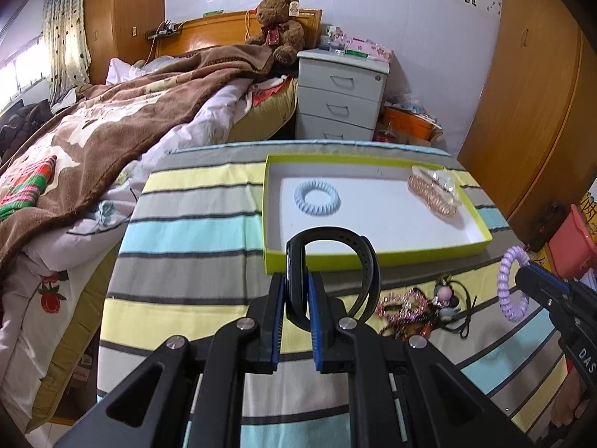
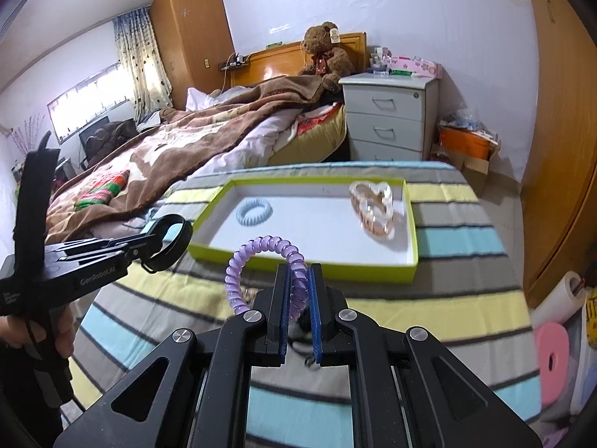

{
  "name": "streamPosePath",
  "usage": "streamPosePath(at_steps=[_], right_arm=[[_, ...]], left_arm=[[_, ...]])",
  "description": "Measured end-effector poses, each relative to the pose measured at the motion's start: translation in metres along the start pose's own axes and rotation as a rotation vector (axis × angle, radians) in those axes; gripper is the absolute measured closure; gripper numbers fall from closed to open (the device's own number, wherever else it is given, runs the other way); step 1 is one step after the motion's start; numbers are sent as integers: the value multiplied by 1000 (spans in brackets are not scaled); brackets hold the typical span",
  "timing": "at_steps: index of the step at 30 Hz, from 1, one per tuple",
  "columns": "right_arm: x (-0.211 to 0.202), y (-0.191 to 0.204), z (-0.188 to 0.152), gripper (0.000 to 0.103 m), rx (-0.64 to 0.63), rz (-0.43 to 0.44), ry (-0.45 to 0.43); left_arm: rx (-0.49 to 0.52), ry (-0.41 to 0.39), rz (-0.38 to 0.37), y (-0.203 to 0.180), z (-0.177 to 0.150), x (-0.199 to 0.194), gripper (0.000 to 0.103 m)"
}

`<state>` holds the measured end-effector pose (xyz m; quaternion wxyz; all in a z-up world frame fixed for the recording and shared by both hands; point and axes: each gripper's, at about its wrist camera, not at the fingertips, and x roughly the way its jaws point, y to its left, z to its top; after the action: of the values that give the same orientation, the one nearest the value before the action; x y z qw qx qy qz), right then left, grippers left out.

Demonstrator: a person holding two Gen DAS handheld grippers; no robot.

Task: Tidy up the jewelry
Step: 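Carry both items into the green box and open both tools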

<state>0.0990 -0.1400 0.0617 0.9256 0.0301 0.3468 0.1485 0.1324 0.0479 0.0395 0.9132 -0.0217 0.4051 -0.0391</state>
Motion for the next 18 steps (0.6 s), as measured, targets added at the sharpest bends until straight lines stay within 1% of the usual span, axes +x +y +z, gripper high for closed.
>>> streamPosePath(at_steps=[4,9,12,18], right_arm=[[9,-2,17,93,-9,-9,-4],[27,-2,32,93,-25,-18,6],[43,-4,44,93,-33,-22,20],[87,-14,65,93,-24,-20,80]], left_arm=[[7,-21,-5,-1,11,-2,90],[9,-25,-15,-2,25,4,90],[15,-22,-13,-3,31,10,90],[3,2,-14,-5,42,32,90]])
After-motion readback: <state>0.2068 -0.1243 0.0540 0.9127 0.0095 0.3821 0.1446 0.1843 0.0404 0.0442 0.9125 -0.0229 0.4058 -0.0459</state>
